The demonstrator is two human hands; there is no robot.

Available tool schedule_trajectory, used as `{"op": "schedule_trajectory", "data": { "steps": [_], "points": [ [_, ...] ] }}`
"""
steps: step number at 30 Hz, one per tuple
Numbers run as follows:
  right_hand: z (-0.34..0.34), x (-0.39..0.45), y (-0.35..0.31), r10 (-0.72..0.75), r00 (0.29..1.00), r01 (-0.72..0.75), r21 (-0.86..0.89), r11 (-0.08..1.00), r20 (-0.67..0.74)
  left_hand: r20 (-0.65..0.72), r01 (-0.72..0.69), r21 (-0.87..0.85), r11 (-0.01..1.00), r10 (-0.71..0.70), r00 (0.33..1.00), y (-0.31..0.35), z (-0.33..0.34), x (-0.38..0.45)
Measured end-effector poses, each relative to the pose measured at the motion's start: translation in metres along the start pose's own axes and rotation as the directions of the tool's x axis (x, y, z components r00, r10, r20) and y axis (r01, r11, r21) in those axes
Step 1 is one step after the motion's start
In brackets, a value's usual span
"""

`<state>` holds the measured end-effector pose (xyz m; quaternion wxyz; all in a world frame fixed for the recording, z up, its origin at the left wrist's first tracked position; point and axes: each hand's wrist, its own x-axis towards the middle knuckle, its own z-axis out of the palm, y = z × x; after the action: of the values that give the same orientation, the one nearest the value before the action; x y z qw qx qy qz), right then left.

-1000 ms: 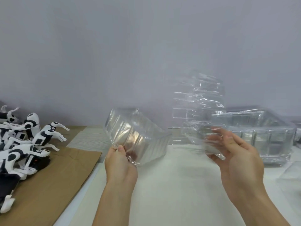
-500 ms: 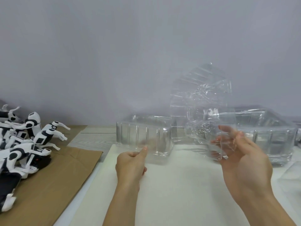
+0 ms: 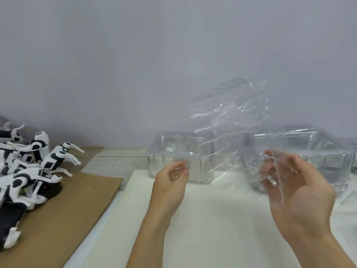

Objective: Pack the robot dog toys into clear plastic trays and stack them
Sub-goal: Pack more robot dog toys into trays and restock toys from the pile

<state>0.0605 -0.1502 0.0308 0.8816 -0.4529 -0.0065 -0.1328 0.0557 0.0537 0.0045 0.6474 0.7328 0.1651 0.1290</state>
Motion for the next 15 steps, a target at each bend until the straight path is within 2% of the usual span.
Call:
{"op": "schedule_trajectory", "data": {
  "steps": [3,5,10,15],
  "points": [
    [0.001,-0.001,0.000,-0.003,1.000,0.003,-0.007,1.000,-0.005,0.017,-0.024,-0.017,1.000,0.024,1.000,0.003,0.002,-0.001],
    [0.003,-0.002,0.000,-0.024,1.000,0.024,-0.044,0.999,-0.006,-0.068,-0.050,-0.057,0.997,0.046,0.997,0.005,0.001,0.000],
    [0.002,0.000,0.003,-0.129,0.988,0.139,-0.135,0.981,0.081,-0.258,-0.081,-0.321,0.944,-0.005,0.966,0.019,-0.012,0.003],
    [-0.001,-0.001,0.006,-0.271,0.935,0.332,-0.298,0.895,0.228,-0.193,-0.054,-0.466,0.883,-0.042,0.980,0.035,-0.030,-0.002]
  ]
}}
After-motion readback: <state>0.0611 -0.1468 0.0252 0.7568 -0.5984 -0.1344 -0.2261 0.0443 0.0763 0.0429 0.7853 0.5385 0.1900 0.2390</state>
